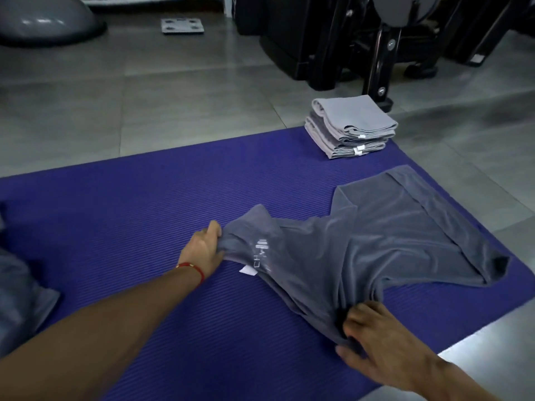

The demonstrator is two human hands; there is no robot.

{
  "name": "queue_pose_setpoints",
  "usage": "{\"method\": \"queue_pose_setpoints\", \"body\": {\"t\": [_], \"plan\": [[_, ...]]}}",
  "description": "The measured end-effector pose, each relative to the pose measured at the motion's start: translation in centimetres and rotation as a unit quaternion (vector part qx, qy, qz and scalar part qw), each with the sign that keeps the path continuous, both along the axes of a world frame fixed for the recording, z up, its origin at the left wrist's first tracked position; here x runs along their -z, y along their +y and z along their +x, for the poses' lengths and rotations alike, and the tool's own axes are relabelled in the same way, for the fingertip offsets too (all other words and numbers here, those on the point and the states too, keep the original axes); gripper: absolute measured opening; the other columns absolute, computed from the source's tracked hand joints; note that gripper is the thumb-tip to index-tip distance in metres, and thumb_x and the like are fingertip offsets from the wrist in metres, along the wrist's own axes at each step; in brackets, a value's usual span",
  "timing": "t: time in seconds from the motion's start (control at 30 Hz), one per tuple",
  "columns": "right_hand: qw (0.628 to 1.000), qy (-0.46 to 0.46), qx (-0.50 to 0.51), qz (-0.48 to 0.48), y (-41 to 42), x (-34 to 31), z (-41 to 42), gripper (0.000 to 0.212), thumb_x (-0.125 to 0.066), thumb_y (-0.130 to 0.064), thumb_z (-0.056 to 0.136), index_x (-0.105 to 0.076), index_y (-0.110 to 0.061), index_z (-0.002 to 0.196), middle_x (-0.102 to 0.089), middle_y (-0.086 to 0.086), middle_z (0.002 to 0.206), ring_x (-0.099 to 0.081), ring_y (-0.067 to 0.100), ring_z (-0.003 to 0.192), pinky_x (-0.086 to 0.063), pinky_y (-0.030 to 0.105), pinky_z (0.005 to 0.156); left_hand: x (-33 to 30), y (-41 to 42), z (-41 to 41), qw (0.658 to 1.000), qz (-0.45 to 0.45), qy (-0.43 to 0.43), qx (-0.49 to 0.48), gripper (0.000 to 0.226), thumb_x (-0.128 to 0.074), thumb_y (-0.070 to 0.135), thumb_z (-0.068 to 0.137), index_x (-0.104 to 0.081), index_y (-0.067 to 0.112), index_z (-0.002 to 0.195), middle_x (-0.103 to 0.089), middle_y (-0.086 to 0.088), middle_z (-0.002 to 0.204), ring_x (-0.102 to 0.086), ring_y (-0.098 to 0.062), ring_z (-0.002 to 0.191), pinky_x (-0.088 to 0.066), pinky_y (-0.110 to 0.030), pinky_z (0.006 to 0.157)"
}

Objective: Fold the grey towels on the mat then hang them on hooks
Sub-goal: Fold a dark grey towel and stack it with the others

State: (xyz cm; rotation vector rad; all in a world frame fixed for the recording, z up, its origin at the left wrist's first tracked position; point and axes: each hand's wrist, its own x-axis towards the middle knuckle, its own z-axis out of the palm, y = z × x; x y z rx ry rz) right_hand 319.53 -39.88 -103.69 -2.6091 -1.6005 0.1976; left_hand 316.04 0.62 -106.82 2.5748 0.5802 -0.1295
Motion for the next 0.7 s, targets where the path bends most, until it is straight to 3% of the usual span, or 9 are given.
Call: {"method": "queue_pose_setpoints", "body": {"t": [0.07, 0.13, 0.23, 0.3, 0.37, 0.47, 0.57, 0.67, 0.7], "plan": [[0.999, -0.043, 0.001, -0.025, 0.6, 0.6, -0.5, 0.027, -0.064, -0.058, 0.083, -0.062, -0.031, 0.083, -0.058, -0.014, 0.076, -0.054, 0.009, 0.079, -0.038, 0.03, 0.084, -0.4, 0.0, 0.4, 0.999, -0.036, 0.0, -0.002, 0.039, -0.071, 0.02, 0.082, -0.038, 0.026, 0.103, -0.061, -0.004, 0.091, -0.058, -0.028, 0.087, -0.05, -0.04, 0.071], [0.997, -0.051, -0.003, -0.053, 1.6, 1.3, -0.7, 0.027, -0.073, -0.046, 0.076, -0.063, -0.035, 0.098, -0.062, -0.017, 0.075, -0.059, 0.009, 0.077, -0.045, 0.029, 0.079, -1.1, -0.6, 0.0, 0.998, -0.054, -0.013, -0.021, 0.033, -0.072, 0.021, 0.082, -0.048, 0.024, 0.104, -0.064, -0.001, 0.09, -0.06, -0.024, 0.086, -0.049, -0.034, 0.07], [0.999, 0.029, -0.006, -0.033, 3.3, 1.3, -0.5, 0.03, -0.064, -0.028, 0.082, -0.059, -0.04, 0.109, -0.057, -0.02, 0.087, -0.058, 0.005, 0.082, -0.052, 0.027, 0.078, -2.4, -1.3, -2.4, 0.971, -0.181, -0.063, -0.142, 0.012, -0.068, 0.016, 0.084, -0.064, 0.024, 0.093, -0.069, 0.003, 0.081, -0.065, -0.015, 0.076, -0.045, -0.016, 0.058], [0.991, 0.131, 0.011, 0.007, 4.4, -0.3, 0.2, 0.02, -0.044, -0.027, 0.089, -0.06, -0.032, 0.1, -0.052, -0.017, 0.092, -0.055, 0.006, 0.087, -0.049, 0.03, 0.083, -3.1, -0.8, -5.1, 0.93, -0.264, -0.123, -0.223, 0.007, -0.063, 0.017, 0.084, -0.068, 0.021, 0.087, -0.072, 0.001, 0.081, -0.068, -0.017, 0.079, -0.053, -0.023, 0.067], [0.973, 0.224, 0.028, 0.044, 5.7, -1.8, 1.1, 0.021, -0.04, -0.028, 0.089, -0.058, -0.023, 0.08, -0.052, -0.014, 0.09, -0.055, 0.005, 0.085, -0.049, 0.036, 0.081, -3.8, 0.4, -8.3, 0.885, -0.319, -0.182, -0.286, 0.01, -0.059, 0.015, 0.08, -0.067, 0.01, 0.083, -0.072, -0.004, 0.081, -0.067, -0.021, 0.079, -0.056, -0.038, 0.073], [0.973, 0.227, 0.008, -0.031, 8.4, -3.7, 2.5, 0.041, -0.034, -0.048, 0.093, -0.055, -0.024, 0.068, -0.06, -0.012, 0.083, -0.057, 0.005, 0.082, -0.048, 0.037, 0.082, -4.5, 1.4, -13.8, 0.858, -0.351, -0.225, -0.299, 0.009, -0.051, -0.006, 0.086, -0.059, -0.004, 0.085, -0.064, -0.013, 0.078, -0.059, -0.018, 0.075, -0.051, -0.033, 0.068], [0.978, 0.149, 0.004, -0.148, 13.3, -3.9, 3.4, 0.064, -0.023, -0.068, 0.096, -0.06, -0.022, 0.071, -0.064, -0.01, 0.082, -0.061, 0.005, 0.083, -0.046, 0.031, 0.083, -3.0, 0.1, -18.5, 0.856, -0.356, -0.184, -0.327, 0.03, -0.055, -0.009, 0.09, -0.06, 0.018, 0.102, -0.065, -0.01, 0.095, -0.061, -0.021, 0.09, -0.052, -0.038, 0.08], [0.989, 0.127, -0.021, -0.076, 20.1, -2.2, 3.2, 0.037, -0.038, -0.048, 0.104, -0.067, -0.025, 0.099, -0.065, -0.01, 0.106, -0.063, 0.013, 0.104, -0.049, 0.036, 0.09, -0.9, -2.7, -20.7, 0.791, -0.424, -0.176, -0.404, 0.054, -0.063, -0.007, 0.092, -0.041, 0.024, 0.13, -0.064, -0.005, 0.112, -0.065, -0.022, 0.103, -0.055, -0.035, 0.085], [0.987, 0.144, -0.035, -0.059, 22.3, -1.5, 2.7, 0.031, -0.041, -0.04, 0.105, -0.065, -0.026, 0.118, -0.063, -0.008, 0.124, -0.059, 0.015, 0.117, -0.048, 0.037, 0.098, -0.4, -3.4, -21.0, 0.798, -0.406, -0.169, -0.412, 0.063, -0.065, -0.008, 0.09, -0.037, 0.025, 0.135, -0.064, -0.003, 0.113, -0.066, -0.022, 0.102, -0.055, -0.032, 0.083]]}}
